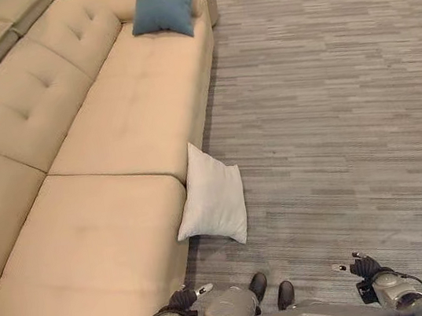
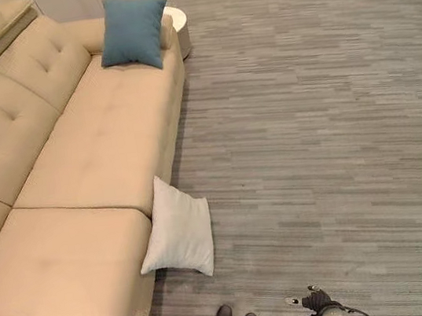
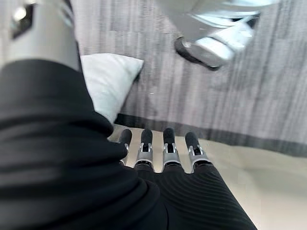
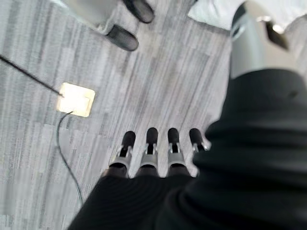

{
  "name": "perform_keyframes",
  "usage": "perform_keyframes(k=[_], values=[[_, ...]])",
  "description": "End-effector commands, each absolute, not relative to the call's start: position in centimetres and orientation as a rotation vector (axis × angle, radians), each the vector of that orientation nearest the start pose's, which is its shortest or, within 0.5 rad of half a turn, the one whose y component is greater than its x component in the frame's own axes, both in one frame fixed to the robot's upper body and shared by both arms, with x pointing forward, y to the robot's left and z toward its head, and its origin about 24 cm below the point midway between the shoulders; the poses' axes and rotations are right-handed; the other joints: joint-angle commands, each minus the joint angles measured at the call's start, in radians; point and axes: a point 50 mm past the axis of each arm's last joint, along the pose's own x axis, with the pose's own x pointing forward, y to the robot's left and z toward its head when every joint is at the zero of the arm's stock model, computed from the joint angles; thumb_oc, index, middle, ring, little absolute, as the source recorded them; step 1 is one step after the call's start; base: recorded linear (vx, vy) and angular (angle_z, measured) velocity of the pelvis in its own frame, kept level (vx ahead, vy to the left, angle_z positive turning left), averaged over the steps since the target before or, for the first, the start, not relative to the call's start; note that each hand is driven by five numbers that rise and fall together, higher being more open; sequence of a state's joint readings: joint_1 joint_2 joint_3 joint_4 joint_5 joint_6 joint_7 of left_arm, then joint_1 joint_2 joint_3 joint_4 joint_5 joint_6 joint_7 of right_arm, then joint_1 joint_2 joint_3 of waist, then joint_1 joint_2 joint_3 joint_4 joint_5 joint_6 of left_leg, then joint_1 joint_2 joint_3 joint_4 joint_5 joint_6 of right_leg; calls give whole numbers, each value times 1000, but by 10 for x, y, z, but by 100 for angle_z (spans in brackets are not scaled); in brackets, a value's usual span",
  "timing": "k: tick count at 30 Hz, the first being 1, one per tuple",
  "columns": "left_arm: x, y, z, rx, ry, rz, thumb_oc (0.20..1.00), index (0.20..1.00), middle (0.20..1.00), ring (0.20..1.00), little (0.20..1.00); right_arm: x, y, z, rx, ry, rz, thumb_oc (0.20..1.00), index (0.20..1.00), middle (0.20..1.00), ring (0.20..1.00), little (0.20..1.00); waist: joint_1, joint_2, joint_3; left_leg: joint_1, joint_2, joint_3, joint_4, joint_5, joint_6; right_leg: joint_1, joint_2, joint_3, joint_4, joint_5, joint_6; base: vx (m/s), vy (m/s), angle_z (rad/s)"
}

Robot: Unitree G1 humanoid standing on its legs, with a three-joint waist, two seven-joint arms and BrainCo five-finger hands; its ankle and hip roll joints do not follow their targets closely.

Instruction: Pick up all the scattered cushions and arrange them neatly on the sofa.

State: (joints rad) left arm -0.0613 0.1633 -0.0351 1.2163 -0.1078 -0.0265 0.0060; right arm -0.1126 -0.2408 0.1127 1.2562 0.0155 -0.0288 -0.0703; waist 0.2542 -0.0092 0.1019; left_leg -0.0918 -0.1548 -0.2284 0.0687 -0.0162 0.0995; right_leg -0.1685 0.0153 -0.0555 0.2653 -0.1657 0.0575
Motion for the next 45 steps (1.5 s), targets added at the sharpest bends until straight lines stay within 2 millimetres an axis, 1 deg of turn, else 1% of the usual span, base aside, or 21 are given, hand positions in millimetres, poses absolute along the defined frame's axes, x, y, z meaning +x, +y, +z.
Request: perform_keyframes(k=[1, 5, 11, 12, 14, 15, 17, 18, 20, 22, 25, 31, 34, 35, 36, 38, 39, 40, 41, 42, 45], values=[[131, 209, -155, 82, 1082, 144, 1000, 1000, 1000, 1000, 1000, 134, -241, -146, -357, 1068, -82, 1000, 1000, 1000, 1000, 1000, -27, 46, -6, 7, 18, -43, -15, 43, -39, -16, -63, -62, 180, 325, 18, 298, 151, -16], [133, 211, -154, 85, 1066, 143, 1000, 1000, 1000, 1000, 1000, 137, -240, -146, -368, 1059, -67, 1000, 1000, 1000, 1000, 1000, -41, 49, -6, 87, 47, -69, -75, 19, -46, -59, -94, -76, 21, 296, -1, 230, -66, 13], [120, 216, -157, 81, 1091, 170, 1000, 1000, 1000, 1000, 1000, 138, -235, -146, -365, 1057, -39, 1000, 1000, 1000, 1000, 1000, -73, 59, 17, 203, 88, -124, -136, -26, -60, -178, -130, -53, -192, 410, 33, 293, -167, 2], [116, 215, -159, 82, 1112, 164, 1000, 1000, 1000, 1000, 1000, 137, -236, -147, -361, 1072, -38, 1000, 1000, 1000, 1000, 1000, -72, 38, -8, 219, 116, -146, -147, -24, -78, -138, -125, -54, -227, 418, 27, 592, -479, 22], [114, 211, -160, 83, 1120, 146, 1000, 1000, 1000, 1000, 1000, 136, -238, -147, -375, 1070, -40, 1000, 1000, 1000, 1000, 1000, -68, 37, -29, 210, 168, -163, -120, 8, -108, -118, -105, -66, -210, 396, 12, 459, -445, 67], [115, 210, -160, 87, 1116, 137, 1000, 1000, 1000, 1000, 1000, 138, -239, -145, -372, 1061, -46, 1000, 1000, 1000, 1000, 1000, -69, 31, -36, 181, 195, -167, -43, 57, -133, -84, -87, -77, -221, 374, -1, 302, -410, 51], [135, 205, -154, 83, 1055, 105, 1000, 1000, 1000, 1000, 1000, 144, -240, -143, -356, 1045, -71, 1000, 1000, 1000, 1000, 1000, -54, 0, 0, 40, 169, -132, 174, 138, -145, -22, -91, -91, -259, 355, -19, 180, -429, 21], [147, 197, -150, 76, 1017, 77, 1000, 1000, 1000, 1000, 1000, 145, -245, -142, -351, 1048, -104, 1000, 1000, 1000, 1000, 1000, -41, -33, 36, -73, 144, -48, 246, 102, -120, 30, -105, -120, -295, 334, -28, 180, -396, 80], [148, 191, -151, 84, 1018, 47, 1000, 1000, 1000, 1000, 1000, 136, -252, -143, -351, 1057, -138, 1000, 1000, 1000, 1000, 1000, -42, -30, 35, -112, 78, 79, 123, 24, -112, 80, -96, -154, -307, 310, -24, 289, -288, 118], [146, 190, -152, 88, 1026, 39, 1000, 1000, 1000, 1000, 1000, 126, -257, -145, -359, 1083, -153, 1000, 1000, 1000, 1000, 1000, -41, -15, 30, -108, 71, 146, 67, 35, -115, 112, -78, -185, -313, 299, -19, 227, -87, 77], [138, 192, -154, 76, 1047, 63, 1000, 1000, 1000, 1000, 1000, 118, -248, -150, -367, 1115, -111, 1000, 1000, 1000, 1000, 1000, -30, -16, 13, -65, 55, 119, 26, 15, -102, 138, -75, -200, -302, 285, -22, 169, 38, 12], [123, 195, -160, 62, 1097, 85, 1000, 1000, 1000, 1000, 1000, 125, -237, -151, -385, 1094, -46, 1000, 1000, 1000, 1000, 1000, 6, 1, 1, -3, 46, 43, -25, 24, -84, 146, -92, -233, -211, 244, -26, 68, 140, 32], [109, 197, -164, 48, 1142, 106, 1000, 1000, 1000, 1000, 1000, 131, -232, -149, -388, 1073, -22, 1000, 1000, 1000, 1000, 1000, 24, 18, -8, 17, 45, 16, -39, 23, -70, 117, -122, -239, -95, 245, -9, 35, 202, 56], [100, 200, -166, 45, 1174, 124, 1000, 1000, 1000, 1000, 1000, 138, -228, -148, -389, 1056, 2, 1000, 1000, 1000, 1000, 1000, 31, 45, -5, 38, 55, -4, -43, 35, -55, 58, -160, -224, 56, 295, 13, 1, 141, 47], [97, 215, -165, 96, 1186, 144, 1000, 1000, 1000, 1000, 1000, 106, -268, -149, -402, 1216, -66, 1000, 1000, 1000, 1000, 1000, 31, 39, 5, 45, 55, -19, -49, 39, -49, 24, -158, -181, 111, 313, 17, 37, 183, 55], [104, 212, -163, 81, 1158, 149, 1000, 1000, 1000, 1000, 1000, 124, -235, -152, -376, 1112, -18, 1000, 1000, 1000, 1000, 1000, 14, 52, 0, 60, 48, -71, -55, 47, -44, -24, -102, -91, 161, 308, 6, 26, 65, 54], [101, 219, -162, 85, 1155, 172, 1000, 1000, 1000, 1000, 1000, 178, -231, -121, -464, 845, 80, 1000, 1000, 1000, 1000, 1000, -6, 51, 8, 71, 45, -88, -66, 56, -43, -40, -64, -27, 151, 309, 2, 42, -18, 88], [115, 220, -158, 100, 1118, 156, 1000, 1000, 1000, 1000, 1000, 168, -232, -131, -384, 935, -6, 1000, 1000, 1000, 1000, 1000, -9, 47, 9, 77, 31, -135, -75, 60, -46, -42, -29, 29, 104, 297, -3, 135, -97, 94], [129, 215, -154, 95, 1075, 129, 1000, 1000, 1000, 1000, 1000, 221, -248, -88, -571, 689, 6, 1000, 1000, 1000, 1000, 1000, -32, 46, 22, 78, 7, -202, -78, 69, -51, -60, 27, 152, 11, 290, 5, 184, -148, 74], [139, 215, -150, 109, 1042, 116, 1000, 1000, 1000, 1000, 1000, 228, -254, -80, -567, 648, -33, 1000, 1000, 1000, 1000, 1000, -51, 44, 32, 79, -8, -244, -88, 71, -53, -75, 58, 227, -45, 299, 7, 177, -117, 62], [157, 204, -145, 95, 983, 88, 1000, 1000, 1000, 1000, 1000, 216, -261, -87, -605, 698, -37, 1000, 1000, 1000, 1000, 1000, -88, 38, 41, 81, -30, -297, -108, 79, -90, -24, 24, 206, -173, 322, 11, -12, -112, 316]])
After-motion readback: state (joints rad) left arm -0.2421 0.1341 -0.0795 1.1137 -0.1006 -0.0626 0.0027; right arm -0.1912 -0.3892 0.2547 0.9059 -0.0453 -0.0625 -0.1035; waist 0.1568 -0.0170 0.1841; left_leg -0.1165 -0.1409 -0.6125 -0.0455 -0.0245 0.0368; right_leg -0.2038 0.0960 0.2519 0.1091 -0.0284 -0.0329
